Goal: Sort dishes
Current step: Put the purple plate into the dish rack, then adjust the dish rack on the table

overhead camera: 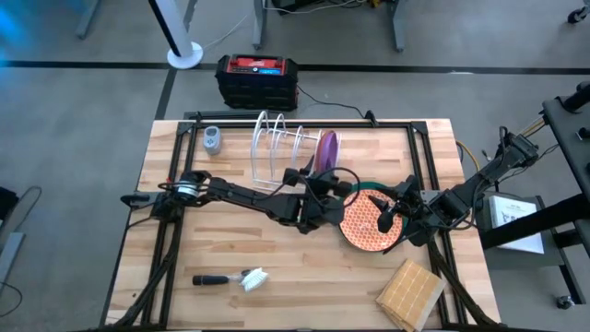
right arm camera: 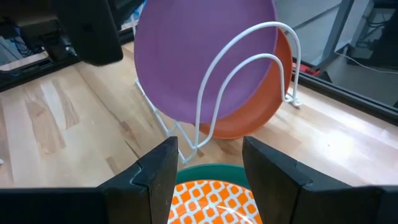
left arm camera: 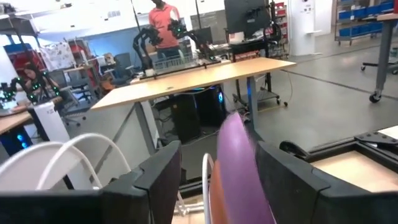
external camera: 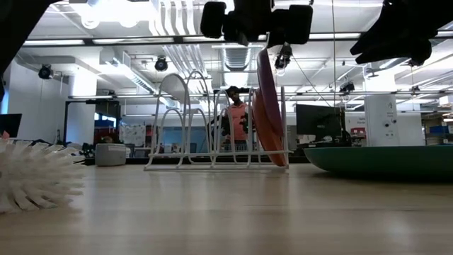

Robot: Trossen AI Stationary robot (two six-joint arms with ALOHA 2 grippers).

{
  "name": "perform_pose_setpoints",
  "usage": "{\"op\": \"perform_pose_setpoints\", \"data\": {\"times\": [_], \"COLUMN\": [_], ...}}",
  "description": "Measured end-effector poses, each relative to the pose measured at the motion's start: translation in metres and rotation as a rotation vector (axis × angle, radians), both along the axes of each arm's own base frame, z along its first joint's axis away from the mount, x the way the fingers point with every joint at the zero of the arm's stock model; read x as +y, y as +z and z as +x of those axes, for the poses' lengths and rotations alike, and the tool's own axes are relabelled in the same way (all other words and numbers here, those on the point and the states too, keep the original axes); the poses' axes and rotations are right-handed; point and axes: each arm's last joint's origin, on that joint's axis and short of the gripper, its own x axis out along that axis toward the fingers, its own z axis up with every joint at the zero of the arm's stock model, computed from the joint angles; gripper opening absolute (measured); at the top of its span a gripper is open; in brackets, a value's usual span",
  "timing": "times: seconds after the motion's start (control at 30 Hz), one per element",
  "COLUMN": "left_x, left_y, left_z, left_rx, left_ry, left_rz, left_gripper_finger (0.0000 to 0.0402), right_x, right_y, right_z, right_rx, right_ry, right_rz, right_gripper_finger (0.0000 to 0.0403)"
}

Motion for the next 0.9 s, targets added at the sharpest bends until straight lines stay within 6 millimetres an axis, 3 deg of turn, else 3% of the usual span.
{"op": "perform_pose_setpoints", "data": {"times": [0.33,0.9], "left_x": [0.0,-0.007], "left_y": [0.024,0.026], "left_z": [0.003,0.002], "left_rx": [0.064,0.122], "left_ry": [0.0,-0.018], "left_rz": [0.012,0.022], "left_gripper_finger": [0.0194,0.0194], "right_x": [0.0,0.001], "right_y": [0.0,-0.001], "right_z": [0.0,0.0], "right_rx": [0.007,0.012], "right_ry": [0.009,0.015], "right_rz": [0.011,0.021], "right_gripper_finger": [0.0172,0.0172]}}
